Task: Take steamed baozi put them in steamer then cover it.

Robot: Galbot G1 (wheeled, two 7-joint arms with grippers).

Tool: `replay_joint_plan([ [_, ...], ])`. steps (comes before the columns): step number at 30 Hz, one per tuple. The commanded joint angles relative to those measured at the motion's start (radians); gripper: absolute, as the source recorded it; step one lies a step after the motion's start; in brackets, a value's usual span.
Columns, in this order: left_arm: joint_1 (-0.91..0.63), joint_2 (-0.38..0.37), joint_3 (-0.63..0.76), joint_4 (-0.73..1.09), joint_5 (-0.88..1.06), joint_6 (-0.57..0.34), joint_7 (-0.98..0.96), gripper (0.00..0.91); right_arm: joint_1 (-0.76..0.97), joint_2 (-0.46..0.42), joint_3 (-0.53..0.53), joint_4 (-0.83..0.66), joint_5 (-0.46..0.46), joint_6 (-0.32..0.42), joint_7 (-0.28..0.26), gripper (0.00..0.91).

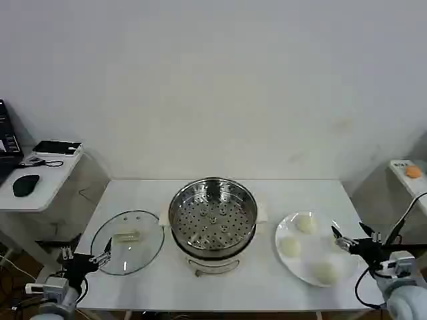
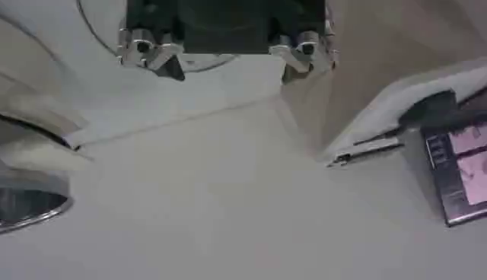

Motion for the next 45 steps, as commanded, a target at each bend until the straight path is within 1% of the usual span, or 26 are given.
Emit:
replay_joint_plan([
  [1,0.000,0.000,0.005,-0.008,-0.001,-0.002,0.005,0.907,0.111,-0.074,-0.004,-0.003,-0.104,-0.051,-0.082,0.907],
  [3,0.003,-0.001,0.005,-0.016,0.000,-0.003,0.005,0.907,0.143,-0.118,-0.009,-0.011,-0.138,-0.070,-0.127,0.907],
  [6,0.010,0.008,0.009,-0.027,0.004,-0.013,0.003,0.907,0.224,-0.202,-0.036,-0.047,-0.207,-0.125,-0.229,0.907],
  [8,0.015,0.012,0.010,-0.038,0.005,-0.015,0.004,0.907,0.291,-0.265,-0.063,-0.095,-0.265,-0.138,-0.342,0.907],
  [9,0.017,0.011,0.010,-0.042,0.007,-0.015,0.004,0.907,0.320,-0.288,-0.077,-0.116,-0.304,-0.146,-0.412,0.907],
  [10,0.017,0.009,0.010,-0.046,0.007,-0.015,0.005,0.907,0.351,-0.308,-0.090,-0.137,-0.339,-0.151,-0.447,0.907],
  [11,0.017,0.006,0.010,-0.049,0.006,-0.015,0.006,0.907,0.401,-0.332,-0.107,-0.168,-0.391,-0.147,-0.543,0.907],
  [13,0.017,0.001,0.010,-0.053,0.007,-0.015,0.006,0.907,0.505,-0.366,-0.177,-0.214,-0.449,-0.149,-0.648,0.907],
  [14,0.016,-0.001,0.010,-0.054,0.007,-0.015,0.006,0.907,0.505,-0.366,-0.177,-0.214,-0.449,-0.149,-0.648,0.907],
  [15,0.017,-0.003,0.009,-0.055,0.007,-0.015,0.007,0.907,0.610,-0.394,-0.263,-0.256,-0.513,-0.144,-0.771,0.907],
  [16,0.018,-0.004,0.009,-0.057,0.007,-0.016,0.007,0.907,0.630,-0.401,-0.310,-0.273,-0.550,-0.144,-0.818,0.907],
  [17,0.019,-0.004,0.008,-0.058,0.007,-0.017,0.007,0.907,0.736,-0.405,-0.350,-0.292,-0.570,-0.140,-0.866,0.907],
  [18,0.021,-0.003,0.008,-0.060,0.007,-0.018,0.007,0.907,0.783,-0.404,-0.377,-0.310,-0.588,-0.137,-0.902,0.907],
  [19,0.023,-0.002,0.008,-0.062,0.008,-0.019,0.007,0.907,0.871,-0.398,-0.441,-0.344,-0.640,-0.126,-0.993,0.907],
  [21,0.025,-0.001,0.006,-0.066,0.009,-0.020,0.008,0.907,0.952,-0.389,-0.535,-0.391,-0.704,-0.106,-1.057,0.907],
  [23,0.022,-0.003,0.004,-0.067,0.009,-0.021,0.009,0.907,1.056,-0.369,-0.599,-0.448,-0.766,-0.065,-1.188,0.907],
  [24,0.019,-0.006,0.000,-0.066,0.008,-0.021,0.010,0.907,1.105,-0.347,-0.655,-0.475,-0.811,-0.051,-1.232,0.907],
  [26,0.016,-0.007,-0.005,-0.062,0.006,-0.021,0.010,0.907,1.218,-0.310,-0.762,-0.534,-0.876,-0.022,-1.251,0.907],
  [29,0.017,-0.009,-0.011,-0.059,0.006,-0.020,0.011,0.907,1.303,-0.252,-0.862,-0.596,-0.942,0.004,-1.254,0.907],
  [30,0.017,-0.010,-0.012,-0.058,0.007,-0.021,0.011,0.907,1.311,-0.252,-0.873,-0.601,-0.949,0.008,-1.254,0.907],
  [31,0.019,-0.012,-0.014,-0.058,0.007,-0.020,0.012,0.907,1.338,-0.220,-0.903,-0.618,-0.977,0.014,-1.253,0.907],
  [35,0.026,-0.020,-0.018,-0.063,0.013,-0.020,0.014,0.907,1.413,-0.149,-1.051,-0.671,-1.054,0.047,-1.256,0.907],
  [36,0.026,-0.021,-0.019,-0.064,0.015,-0.020,0.014,0.907,1.424,-0.145,-1.067,-0.675,-1.060,0.052,-1.257,0.907],
  [37,0.026,-0.024,-0.020,-0.065,0.016,-0.020,0.015,0.907,1.445,-0.133,-1.128,-0.691,-1.067,0.063,-1.259,0.907],
  [38,0.027,-0.026,-0.023,-0.066,0.017,-0.020,0.016,0.907,1.460,-0.114,-1.156,-0.705,-1.073,0.065,-1.263,0.907],
  [45,0.037,-0.034,-0.028,-0.078,0.024,-0.019,0.028,0.907,1.442,-0.035,-1.173,-0.775,-1.143,0.088,-1.274,0.907],
])
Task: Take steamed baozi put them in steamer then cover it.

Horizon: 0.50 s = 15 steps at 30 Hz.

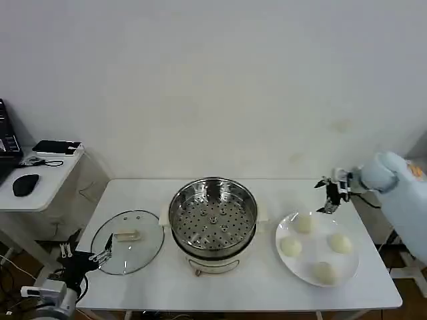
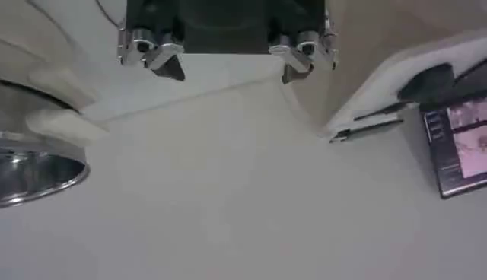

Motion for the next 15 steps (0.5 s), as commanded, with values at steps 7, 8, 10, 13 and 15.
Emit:
replay_joint_plan([
  [7,0.003,-0.003,0.003,-0.006,0.008,0.000,0.005,0.907,0.103,0.130,-0.182,-0.162,-0.185,0.051,-0.082,0.907],
  [8,0.003,-0.002,0.003,-0.004,0.008,0.000,0.006,0.907,0.099,0.133,-0.181,-0.166,-0.186,0.050,-0.081,0.907],
  [10,0.002,-0.001,0.002,0.000,0.007,0.000,0.006,0.907,0.091,0.136,-0.175,-0.171,-0.190,0.049,-0.080,0.907],
  [13,0.000,0.000,0.003,0.007,0.007,-0.001,0.005,0.907,0.075,0.138,-0.165,-0.172,-0.200,0.048,-0.078,0.907],
  [15,-0.003,0.000,0.003,0.013,0.008,-0.002,0.004,0.907,0.062,0.135,-0.163,-0.168,-0.196,0.047,-0.077,0.907],
])
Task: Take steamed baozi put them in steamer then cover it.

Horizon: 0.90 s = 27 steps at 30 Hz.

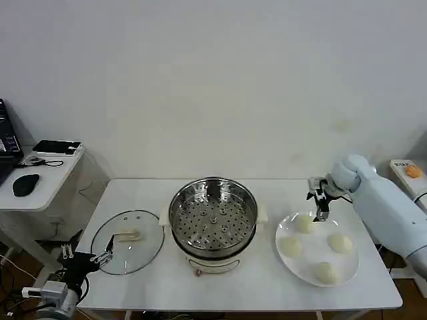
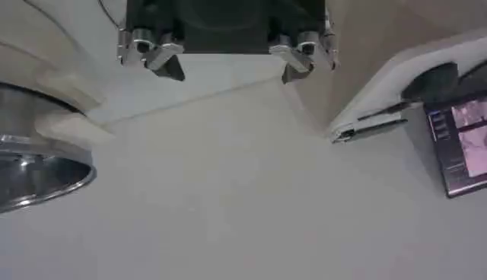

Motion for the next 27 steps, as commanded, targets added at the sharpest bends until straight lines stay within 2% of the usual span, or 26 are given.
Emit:
replay_joint_plan([
  [1,-0.001,0.001,0.000,0.005,0.001,0.000,0.000,0.907,0.000,0.033,-0.041,-0.041,-0.051,0.011,-0.021,0.907],
  [11,-0.003,0.003,0.008,0.013,0.006,0.000,0.003,0.907,-0.064,0.033,0.003,-0.045,-0.053,0.008,-0.014,0.907],
  [18,-0.001,0.004,0.012,0.022,0.012,-0.003,0.001,0.907,-0.095,0.049,0.039,-0.083,-0.070,0.014,0.034,0.907],
  [27,-0.003,0.000,0.016,0.029,0.017,-0.007,0.000,0.907,-0.091,0.066,0.056,-0.107,-0.075,0.011,0.047,0.907],
])
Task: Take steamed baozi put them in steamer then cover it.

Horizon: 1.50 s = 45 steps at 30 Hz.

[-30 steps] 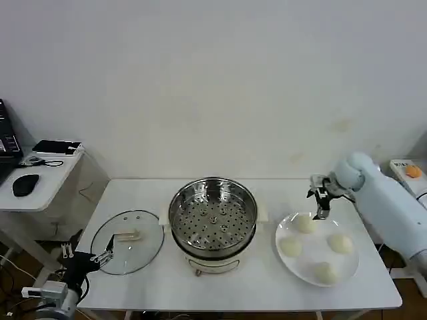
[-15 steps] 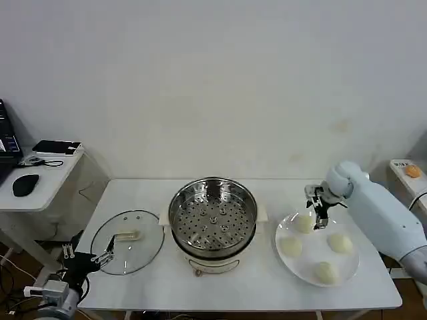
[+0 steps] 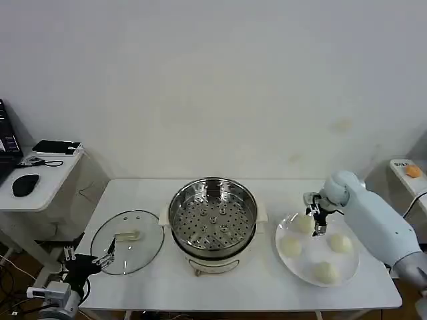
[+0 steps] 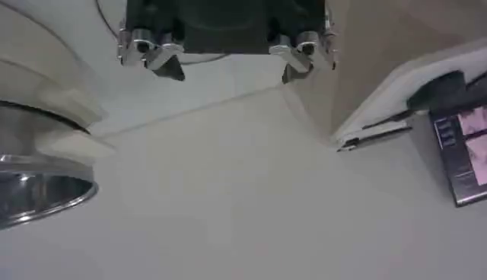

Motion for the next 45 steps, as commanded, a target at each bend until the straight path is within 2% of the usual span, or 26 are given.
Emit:
replay_joint_plan([
  [1,0.000,0.000,0.000,0.002,0.002,-0.001,0.000,0.907,-0.012,0.009,0.015,-0.025,-0.011,0.002,0.016,0.907],
  [9,-0.001,0.000,0.004,0.010,0.006,-0.005,-0.002,0.907,-0.015,0.019,0.026,-0.044,-0.011,0.002,0.031,0.907],
  [14,-0.001,-0.001,0.006,0.011,0.009,-0.005,-0.002,0.907,-0.018,0.029,0.031,-0.053,-0.002,-0.005,0.057,0.907],
  [16,0.000,-0.001,0.005,0.011,0.009,-0.005,-0.002,0.907,-0.017,0.029,0.030,-0.054,0.005,-0.006,0.067,0.776],
  [21,0.000,0.000,0.005,0.012,0.009,-0.006,-0.002,0.907,-0.014,0.025,0.030,-0.053,0.017,-0.010,0.076,0.715],
  [33,-0.003,-0.003,0.014,0.015,0.014,-0.005,-0.002,0.907,-0.010,-0.009,0.036,0.002,0.042,-0.019,0.067,0.705],
  [40,-0.009,-0.003,0.020,0.011,0.014,-0.004,-0.001,0.907,0.076,-0.052,0.011,0.113,0.110,-0.040,0.039,0.705],
  [45,-0.012,-0.005,0.023,0.006,0.015,-0.004,-0.002,0.907,0.232,-0.037,-0.070,0.149,0.225,-0.070,0.013,0.705],
])
